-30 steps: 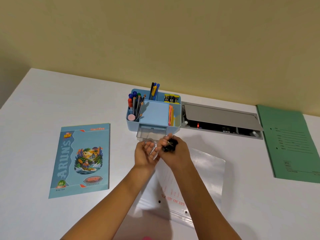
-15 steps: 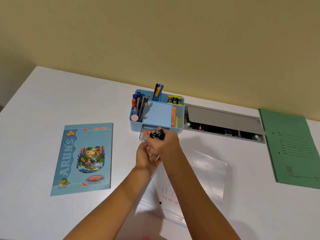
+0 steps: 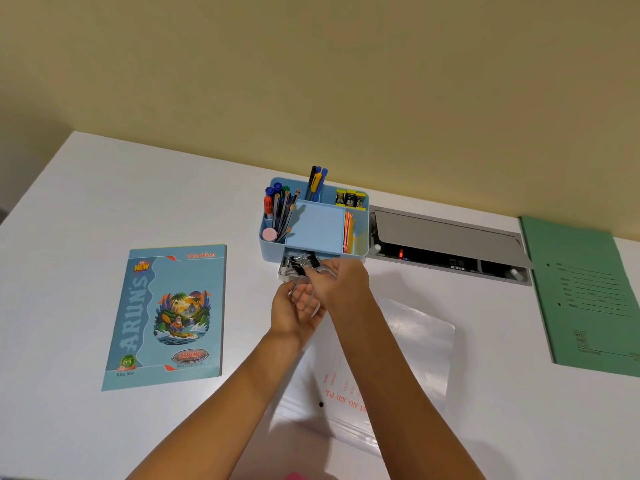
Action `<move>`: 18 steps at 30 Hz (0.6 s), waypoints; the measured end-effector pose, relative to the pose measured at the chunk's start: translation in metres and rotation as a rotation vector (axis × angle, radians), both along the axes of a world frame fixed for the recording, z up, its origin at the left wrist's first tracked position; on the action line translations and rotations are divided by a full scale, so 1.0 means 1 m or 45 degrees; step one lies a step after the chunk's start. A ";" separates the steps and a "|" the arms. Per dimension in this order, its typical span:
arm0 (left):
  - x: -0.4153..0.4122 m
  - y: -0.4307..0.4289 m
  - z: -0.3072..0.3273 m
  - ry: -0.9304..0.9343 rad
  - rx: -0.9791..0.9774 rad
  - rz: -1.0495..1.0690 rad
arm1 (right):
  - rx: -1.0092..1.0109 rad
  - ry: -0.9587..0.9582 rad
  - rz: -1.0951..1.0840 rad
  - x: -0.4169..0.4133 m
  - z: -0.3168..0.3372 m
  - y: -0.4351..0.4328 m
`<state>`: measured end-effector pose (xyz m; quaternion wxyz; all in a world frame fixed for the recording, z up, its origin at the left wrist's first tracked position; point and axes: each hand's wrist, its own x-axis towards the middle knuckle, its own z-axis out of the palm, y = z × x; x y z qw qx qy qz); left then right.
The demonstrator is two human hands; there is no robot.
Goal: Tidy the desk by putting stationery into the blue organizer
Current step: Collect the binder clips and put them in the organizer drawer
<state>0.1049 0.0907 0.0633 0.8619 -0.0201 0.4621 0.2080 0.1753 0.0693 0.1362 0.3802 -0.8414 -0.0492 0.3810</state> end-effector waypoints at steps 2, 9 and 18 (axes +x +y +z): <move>0.001 0.001 -0.001 0.005 0.006 -0.016 | 0.169 0.154 -0.133 0.001 0.000 -0.001; 0.001 0.012 0.001 0.010 0.010 -0.060 | 0.340 -0.426 -0.333 -0.001 -0.028 -0.021; 0.008 0.031 0.006 -0.055 -0.057 -0.108 | 0.146 -0.931 0.282 0.015 -0.068 -0.024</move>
